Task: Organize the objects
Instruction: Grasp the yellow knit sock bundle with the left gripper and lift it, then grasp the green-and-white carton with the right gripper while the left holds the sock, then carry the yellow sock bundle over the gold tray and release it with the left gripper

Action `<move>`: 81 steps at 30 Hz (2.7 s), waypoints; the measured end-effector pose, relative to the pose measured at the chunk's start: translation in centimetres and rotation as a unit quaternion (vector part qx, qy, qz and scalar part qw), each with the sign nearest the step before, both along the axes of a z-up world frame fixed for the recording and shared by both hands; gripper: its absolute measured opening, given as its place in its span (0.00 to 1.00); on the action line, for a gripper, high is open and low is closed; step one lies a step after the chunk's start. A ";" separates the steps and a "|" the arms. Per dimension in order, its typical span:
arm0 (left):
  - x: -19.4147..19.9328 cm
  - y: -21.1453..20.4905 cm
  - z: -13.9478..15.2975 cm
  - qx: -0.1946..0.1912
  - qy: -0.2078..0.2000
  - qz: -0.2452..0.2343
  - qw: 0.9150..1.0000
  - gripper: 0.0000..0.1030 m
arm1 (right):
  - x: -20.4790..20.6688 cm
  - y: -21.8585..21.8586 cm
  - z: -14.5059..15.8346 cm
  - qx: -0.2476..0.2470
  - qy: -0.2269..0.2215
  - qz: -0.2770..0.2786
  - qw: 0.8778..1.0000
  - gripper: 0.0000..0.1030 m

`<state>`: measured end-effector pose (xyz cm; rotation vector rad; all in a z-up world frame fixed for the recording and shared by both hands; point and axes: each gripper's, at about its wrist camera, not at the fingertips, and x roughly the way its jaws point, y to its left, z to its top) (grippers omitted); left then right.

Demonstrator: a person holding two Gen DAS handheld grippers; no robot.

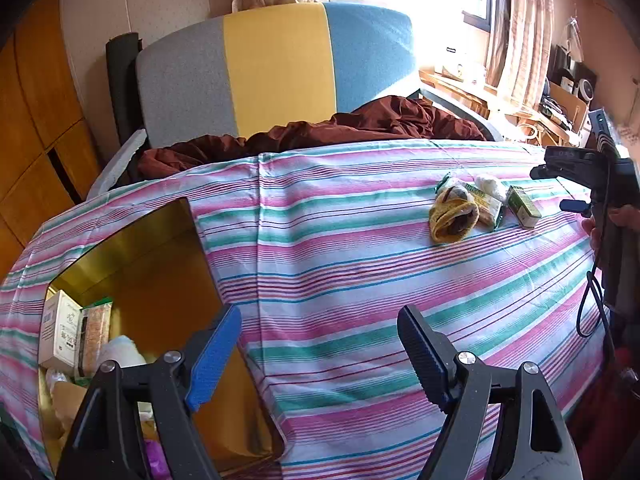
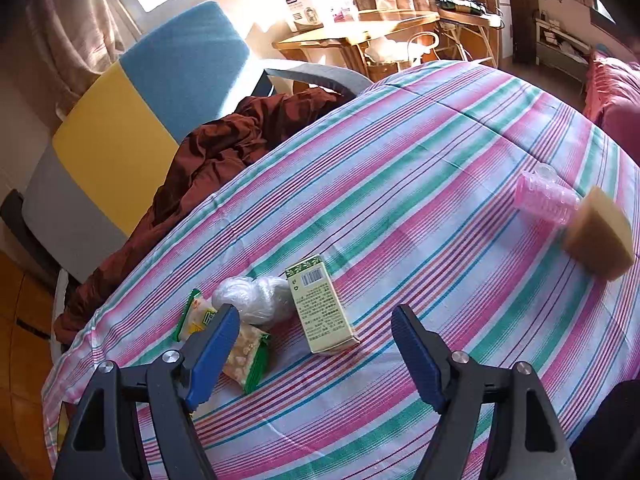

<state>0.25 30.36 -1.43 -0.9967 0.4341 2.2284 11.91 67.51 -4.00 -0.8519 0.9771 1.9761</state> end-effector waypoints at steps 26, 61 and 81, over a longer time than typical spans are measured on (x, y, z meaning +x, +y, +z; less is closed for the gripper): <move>-2.2 22.2 -4.1 -0.006 -0.010 -0.137 0.990 0.85 | 1.1 1.4 -0.3 -0.049 0.048 -0.020 0.997 0.77; -1.1 13.4 -8.1 0.041 -0.044 -0.084 0.995 0.41 | -4.7 2.0 -5.5 0.011 -0.158 0.056 0.986 0.29; -0.3 11.8 -6.9 0.017 -0.040 -0.047 0.998 0.36 | -4.1 2.2 -5.7 -0.001 -0.153 0.056 0.987 0.30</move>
